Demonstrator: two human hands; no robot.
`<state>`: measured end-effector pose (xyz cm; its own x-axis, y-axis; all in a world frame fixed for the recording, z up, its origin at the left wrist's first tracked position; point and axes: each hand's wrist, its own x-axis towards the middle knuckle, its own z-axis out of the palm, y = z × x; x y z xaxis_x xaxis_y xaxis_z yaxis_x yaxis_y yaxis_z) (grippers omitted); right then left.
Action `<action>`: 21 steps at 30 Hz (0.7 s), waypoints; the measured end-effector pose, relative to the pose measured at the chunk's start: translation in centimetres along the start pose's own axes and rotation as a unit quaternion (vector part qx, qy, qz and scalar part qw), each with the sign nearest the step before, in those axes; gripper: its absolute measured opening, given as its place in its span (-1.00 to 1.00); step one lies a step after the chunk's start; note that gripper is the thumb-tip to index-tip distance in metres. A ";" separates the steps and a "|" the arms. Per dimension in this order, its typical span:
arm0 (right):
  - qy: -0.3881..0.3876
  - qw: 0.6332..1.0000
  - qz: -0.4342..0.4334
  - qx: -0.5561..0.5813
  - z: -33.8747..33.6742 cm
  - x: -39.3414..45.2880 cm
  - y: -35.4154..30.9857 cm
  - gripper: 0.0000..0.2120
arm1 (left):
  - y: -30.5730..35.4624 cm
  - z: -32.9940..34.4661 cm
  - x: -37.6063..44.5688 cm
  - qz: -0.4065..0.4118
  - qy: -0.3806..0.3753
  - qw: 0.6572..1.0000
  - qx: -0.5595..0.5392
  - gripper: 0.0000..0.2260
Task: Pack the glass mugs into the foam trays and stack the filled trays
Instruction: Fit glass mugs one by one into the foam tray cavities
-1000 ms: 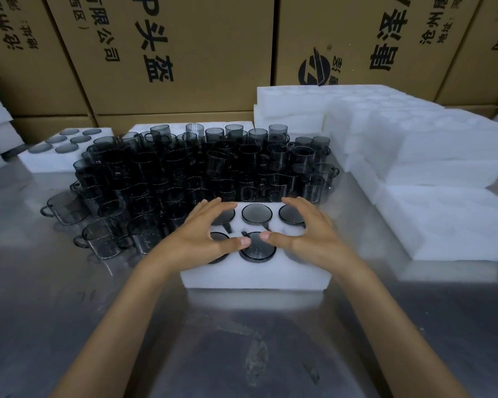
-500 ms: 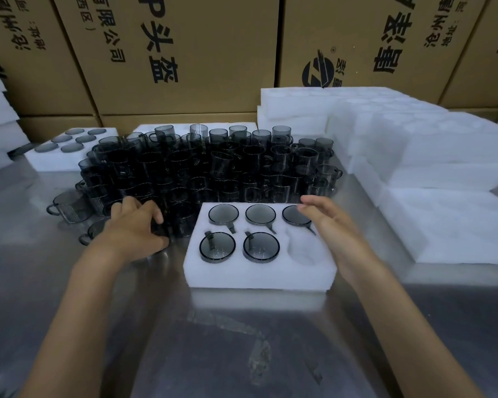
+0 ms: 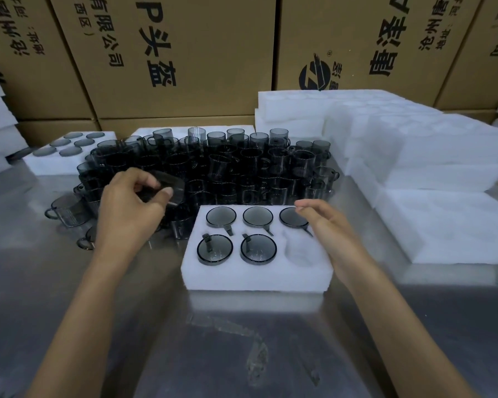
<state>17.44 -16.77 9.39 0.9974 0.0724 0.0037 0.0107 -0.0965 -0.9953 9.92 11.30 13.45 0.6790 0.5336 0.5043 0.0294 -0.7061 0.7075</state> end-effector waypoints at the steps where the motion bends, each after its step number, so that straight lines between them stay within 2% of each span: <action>1: 0.013 1.000 -0.018 -0.021 0.1 0.0 0.1 -0.90 | 0.6 0.3 -0.3 0.027 -0.002 0.999 -0.019 -0.86; 3: 0.056 0.984 -0.110 -0.126 0.2 0.0 0.2 -0.85 | 2.0 1.2 -1.2 0.100 -0.025 0.994 -0.041 -0.84; 5: 0.057 0.956 -0.220 -0.185 0.6 -0.6 -0.1 -0.73 | 3.3 2.3 -2.6 0.186 -0.066 0.978 -0.066 -0.83; 9: -0.073 0.936 -0.301 -0.170 1.1 -1.8 -0.9 -0.39 | 4.9 4.6 -5.2 0.322 -0.137 0.936 -0.042 -0.86; 12: -0.099 0.920 -0.333 -0.182 1.3 -2.3 -1.0 -0.32 | 5.1 5.6 -6.2 0.380 -0.159 0.911 -0.015 -0.82; 15: -0.059 0.914 -0.353 -0.193 1.2 -2.1 -1.1 -0.39 | 4.8 6.1 -6.4 0.358 -0.152 0.921 -0.021 -0.78; 17: -0.042 0.913 -0.354 -0.199 1.1 -2.0 -1.1 -0.39 | 4.7 6.1 -6.4 0.309 -0.155 0.937 -0.056 -0.66; 21: -0.064 0.909 -0.343 -0.227 0.6 -1.9 -1.3 -0.34 | 4.7 6.2 -6.6 0.253 -0.205 0.940 -0.107 -0.45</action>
<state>15.46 -16.19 10.62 0.7290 0.3815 0.5683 0.6842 -0.3823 -0.6211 10.12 1.57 10.40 0.7927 -0.0993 0.6014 -0.4916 -0.6874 0.5346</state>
